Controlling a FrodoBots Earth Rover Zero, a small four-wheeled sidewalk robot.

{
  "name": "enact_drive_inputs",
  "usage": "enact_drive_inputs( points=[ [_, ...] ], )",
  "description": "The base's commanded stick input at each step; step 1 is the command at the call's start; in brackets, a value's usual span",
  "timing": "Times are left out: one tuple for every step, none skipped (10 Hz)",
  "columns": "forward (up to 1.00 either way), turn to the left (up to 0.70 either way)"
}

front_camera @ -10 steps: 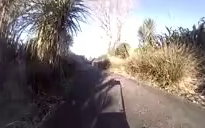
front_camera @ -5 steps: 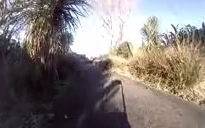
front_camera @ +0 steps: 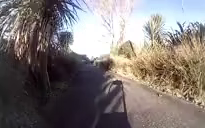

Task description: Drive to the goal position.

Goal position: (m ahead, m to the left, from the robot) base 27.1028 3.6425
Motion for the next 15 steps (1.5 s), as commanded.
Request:
enact_drive_inputs(
  points=[
    [0.85, 0.00],
    [0.85, 0.00],
    [0.85, 0.00],
    [0.85, 0.00],
    [0.85, 0.00],
    [0.85, 0.00],
    [0.85, 0.00],
    [0.85, 0.00],
    [0.85, 0.00],
    [0.85, 0.00],
    [0.85, 0.00],
    [0.85, 0.00],
    [0.85, 0.00],
    [0.85, 0.00],
    [0.85, 0.00]
  ],
)
